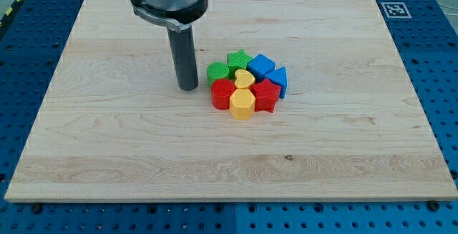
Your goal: Push red star away from the group of blocks
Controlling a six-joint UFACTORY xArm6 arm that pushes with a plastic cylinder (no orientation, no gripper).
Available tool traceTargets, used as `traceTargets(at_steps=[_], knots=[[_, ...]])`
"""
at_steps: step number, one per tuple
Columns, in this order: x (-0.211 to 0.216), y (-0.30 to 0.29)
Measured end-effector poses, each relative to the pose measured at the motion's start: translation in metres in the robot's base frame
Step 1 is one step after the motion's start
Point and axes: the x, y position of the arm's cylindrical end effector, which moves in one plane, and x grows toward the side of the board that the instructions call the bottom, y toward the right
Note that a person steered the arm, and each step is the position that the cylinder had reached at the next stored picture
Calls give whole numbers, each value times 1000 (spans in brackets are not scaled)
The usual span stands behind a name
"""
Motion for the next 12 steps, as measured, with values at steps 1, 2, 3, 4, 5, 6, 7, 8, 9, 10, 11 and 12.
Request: traceTargets(at_steps=[1, 2, 3, 4, 5, 6, 7, 8, 9, 10, 11, 12], knots=[[18, 0], [29, 13], [31, 30], [31, 48], [23, 47], [23, 67], [23, 93], [26, 113], [38, 127], [51, 146], [60, 173], [51, 161]])
